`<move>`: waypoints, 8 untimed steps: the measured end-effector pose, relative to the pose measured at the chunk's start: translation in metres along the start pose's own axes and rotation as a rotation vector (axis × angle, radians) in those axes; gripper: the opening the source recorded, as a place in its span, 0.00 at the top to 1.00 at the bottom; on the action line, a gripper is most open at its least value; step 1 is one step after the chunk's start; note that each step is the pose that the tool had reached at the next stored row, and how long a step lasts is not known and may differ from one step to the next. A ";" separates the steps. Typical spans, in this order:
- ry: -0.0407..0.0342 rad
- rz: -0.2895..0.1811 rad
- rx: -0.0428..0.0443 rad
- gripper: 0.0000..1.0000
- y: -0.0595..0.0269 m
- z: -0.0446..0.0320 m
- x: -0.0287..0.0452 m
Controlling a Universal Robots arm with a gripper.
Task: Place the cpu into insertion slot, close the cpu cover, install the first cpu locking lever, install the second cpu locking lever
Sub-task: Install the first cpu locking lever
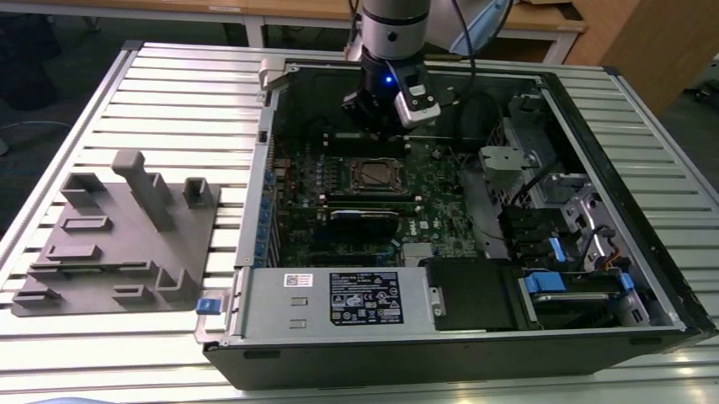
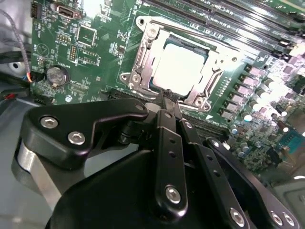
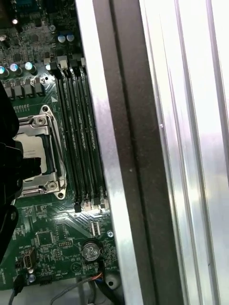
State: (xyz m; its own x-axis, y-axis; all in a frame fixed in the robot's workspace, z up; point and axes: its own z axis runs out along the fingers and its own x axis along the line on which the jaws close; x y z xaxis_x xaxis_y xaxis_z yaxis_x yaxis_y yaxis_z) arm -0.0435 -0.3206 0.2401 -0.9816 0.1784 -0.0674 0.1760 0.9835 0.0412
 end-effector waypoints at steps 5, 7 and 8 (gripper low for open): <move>-0.0001 0.000 0.0011 0.89 -0.0016 -0.0008 -0.0004; -0.0001 -0.001 0.0011 0.89 -0.0037 -0.0009 -0.0006; -0.0001 -0.001 0.0010 0.89 -0.0051 -0.0009 -0.0008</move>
State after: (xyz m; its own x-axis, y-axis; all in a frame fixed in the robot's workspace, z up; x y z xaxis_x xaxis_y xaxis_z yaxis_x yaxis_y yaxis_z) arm -0.0437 -0.3259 0.2409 -0.9818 0.1774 -0.0676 0.1750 0.9838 0.0400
